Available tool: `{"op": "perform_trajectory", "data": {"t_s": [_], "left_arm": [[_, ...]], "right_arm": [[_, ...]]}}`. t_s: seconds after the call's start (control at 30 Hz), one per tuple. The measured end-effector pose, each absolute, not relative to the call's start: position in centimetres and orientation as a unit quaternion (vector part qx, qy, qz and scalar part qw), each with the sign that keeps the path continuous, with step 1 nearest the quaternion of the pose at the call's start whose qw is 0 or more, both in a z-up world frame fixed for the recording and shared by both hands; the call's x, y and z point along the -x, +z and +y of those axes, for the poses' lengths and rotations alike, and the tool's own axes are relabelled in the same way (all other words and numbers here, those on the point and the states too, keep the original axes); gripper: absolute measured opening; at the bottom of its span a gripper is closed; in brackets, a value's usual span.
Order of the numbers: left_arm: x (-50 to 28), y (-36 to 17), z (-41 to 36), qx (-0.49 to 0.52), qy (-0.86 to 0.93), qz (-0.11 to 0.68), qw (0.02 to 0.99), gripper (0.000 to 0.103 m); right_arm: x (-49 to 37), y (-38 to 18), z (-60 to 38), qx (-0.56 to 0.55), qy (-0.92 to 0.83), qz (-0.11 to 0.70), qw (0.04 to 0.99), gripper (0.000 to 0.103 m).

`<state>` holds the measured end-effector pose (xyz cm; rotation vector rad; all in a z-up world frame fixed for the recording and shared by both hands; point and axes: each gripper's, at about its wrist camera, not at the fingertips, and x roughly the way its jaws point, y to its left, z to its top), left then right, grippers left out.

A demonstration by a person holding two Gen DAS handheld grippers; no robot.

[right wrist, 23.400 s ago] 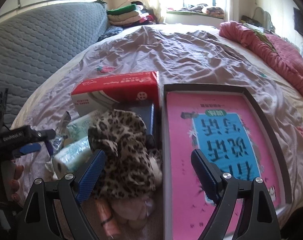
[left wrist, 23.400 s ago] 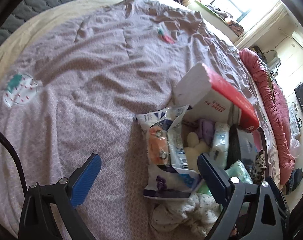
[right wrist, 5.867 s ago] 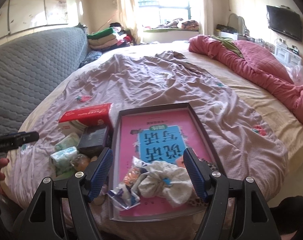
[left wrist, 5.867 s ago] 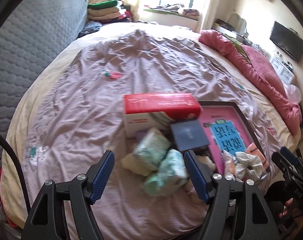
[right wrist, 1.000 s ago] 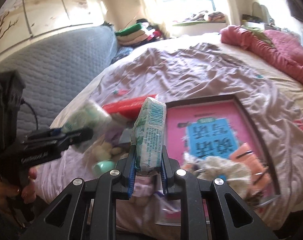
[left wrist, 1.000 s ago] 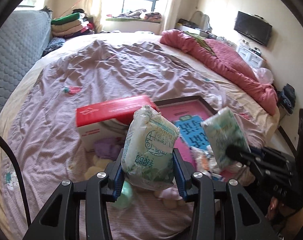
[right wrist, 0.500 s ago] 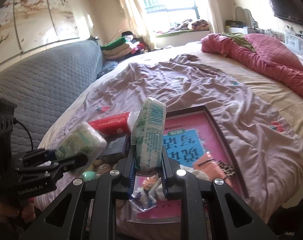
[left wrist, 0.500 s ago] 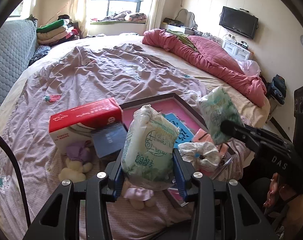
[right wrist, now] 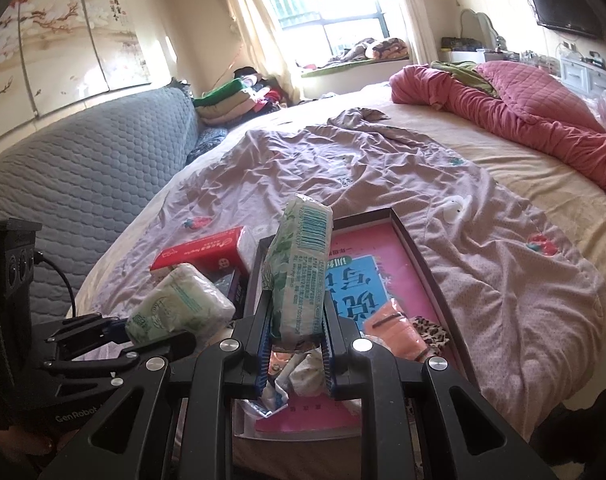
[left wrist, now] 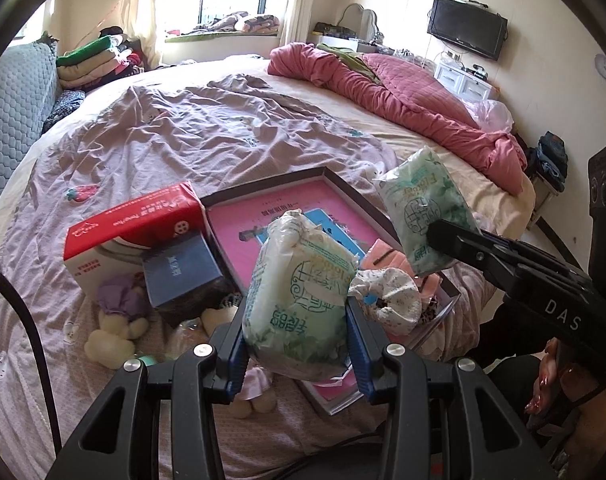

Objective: Organize soft objects
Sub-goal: 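Carry both wipe packets up and over the pink tray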

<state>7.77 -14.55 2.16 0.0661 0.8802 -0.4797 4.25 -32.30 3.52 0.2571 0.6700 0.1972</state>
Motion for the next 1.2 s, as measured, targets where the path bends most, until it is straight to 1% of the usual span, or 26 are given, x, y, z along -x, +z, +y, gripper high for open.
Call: {"op": "perform_trajectory", "data": {"t_s": [0.43,0.8,1.2], "left_arm": [[-9.4,-0.7,-15.7,-0.029,-0.215,0.448,0.867,0.043],[-10.9,-3.9,-16.7,-0.056,-0.188,0.470,0.861,0.043],[-11.7,-5.6,-17.6,-0.057,-0.193,0.483,0.852,0.043]], "right_arm": [[-4.8,1.1,-33.0,-0.132,0.099,0.351,0.922,0.022],[-5.7,-2.0,-32.2,-0.127,0.114,0.393,0.904,0.022],[-6.6,-4.7,-32.4,-0.128,0.108,0.421,0.891,0.022]]}}
